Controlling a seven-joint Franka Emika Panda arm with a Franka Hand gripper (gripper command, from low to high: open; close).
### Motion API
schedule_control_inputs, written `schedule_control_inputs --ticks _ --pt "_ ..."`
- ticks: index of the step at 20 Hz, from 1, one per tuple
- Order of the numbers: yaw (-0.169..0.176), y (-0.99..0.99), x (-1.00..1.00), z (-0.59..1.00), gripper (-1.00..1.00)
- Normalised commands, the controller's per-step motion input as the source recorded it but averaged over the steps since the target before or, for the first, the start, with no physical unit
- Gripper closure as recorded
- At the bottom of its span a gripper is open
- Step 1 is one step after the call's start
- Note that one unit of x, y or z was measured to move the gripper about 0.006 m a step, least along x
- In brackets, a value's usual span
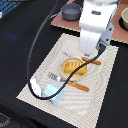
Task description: Interact with the objects in diverse but meaningful ways.
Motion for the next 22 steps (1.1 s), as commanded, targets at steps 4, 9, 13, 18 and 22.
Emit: schedule_control_inputs --ticks 4,9,13,18,22 --pt "0.058 0.0 -0.29 -0.38 -1.0" --pt "0.065 -0.17 -0.24 -0.38 -1.0" --pt "0.054 -0.28 -0.19 -0.34 -1.0" --pt "0.045 -0.31 -0.12 -0.37 -1.0" --pt "0.047 -0.31 -0.15 -0.42 -1.0"
